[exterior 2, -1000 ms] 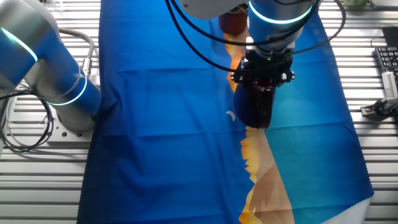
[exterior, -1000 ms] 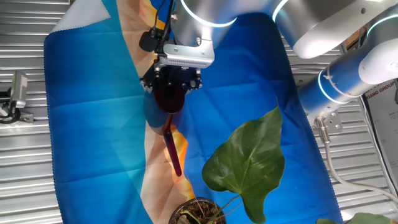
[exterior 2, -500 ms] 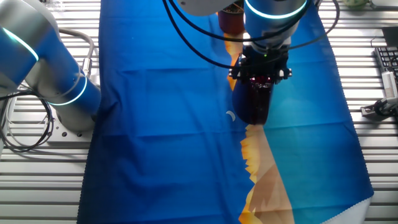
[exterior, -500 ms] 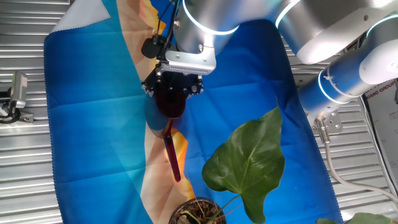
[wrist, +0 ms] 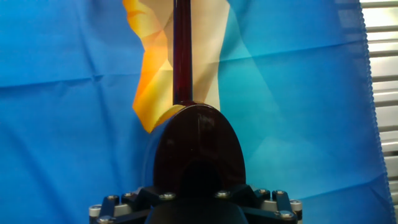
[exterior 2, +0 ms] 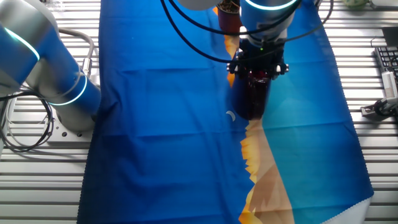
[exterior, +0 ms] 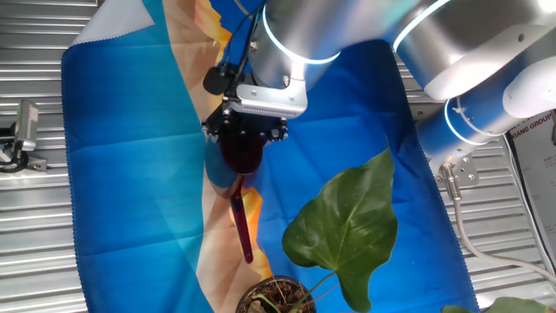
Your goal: Water the plant
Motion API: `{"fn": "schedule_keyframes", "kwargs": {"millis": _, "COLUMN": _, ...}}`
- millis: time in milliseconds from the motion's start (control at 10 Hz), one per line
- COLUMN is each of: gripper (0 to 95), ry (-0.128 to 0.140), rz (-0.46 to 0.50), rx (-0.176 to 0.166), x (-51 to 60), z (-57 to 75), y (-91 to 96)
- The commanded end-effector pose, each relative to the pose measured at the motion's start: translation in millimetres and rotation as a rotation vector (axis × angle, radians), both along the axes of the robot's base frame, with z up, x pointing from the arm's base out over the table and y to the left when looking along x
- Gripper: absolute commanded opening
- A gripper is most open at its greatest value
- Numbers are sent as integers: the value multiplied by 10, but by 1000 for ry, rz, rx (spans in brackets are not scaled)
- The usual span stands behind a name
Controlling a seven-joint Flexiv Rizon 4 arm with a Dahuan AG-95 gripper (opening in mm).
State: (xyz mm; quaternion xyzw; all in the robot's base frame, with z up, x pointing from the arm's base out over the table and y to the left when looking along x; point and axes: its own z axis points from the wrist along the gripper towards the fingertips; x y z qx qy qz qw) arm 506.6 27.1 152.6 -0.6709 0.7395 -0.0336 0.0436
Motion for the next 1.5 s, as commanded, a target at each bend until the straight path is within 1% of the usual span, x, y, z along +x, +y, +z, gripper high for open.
{"fn": "schedule_keyframes", "kwargs": {"millis": 100, "gripper": 0, "ry": -5, "rz": -4, "rx": -7, "x": -15, "z": 2, "y": 33}}
{"fn": "schedule_keyframes", "kwargs": {"millis": 600, "gripper": 0, "ry": -3, "rz": -17, "rx": -8, "x": -46, "z": 26, "y": 105}}
{"fn": "schedule_keyframes", "kwargs": {"millis": 1100, "gripper": 0, "ry": -3, "rz": -23, "rx": -9, "x": -92, "z": 78, "y": 126}}
{"fn": "schedule_keyframes", "kwargs": {"millis": 1500, "gripper": 0, "ry": -2, "rz": -31, "rx": -16, "x": -135, "z": 147, "y": 151}}
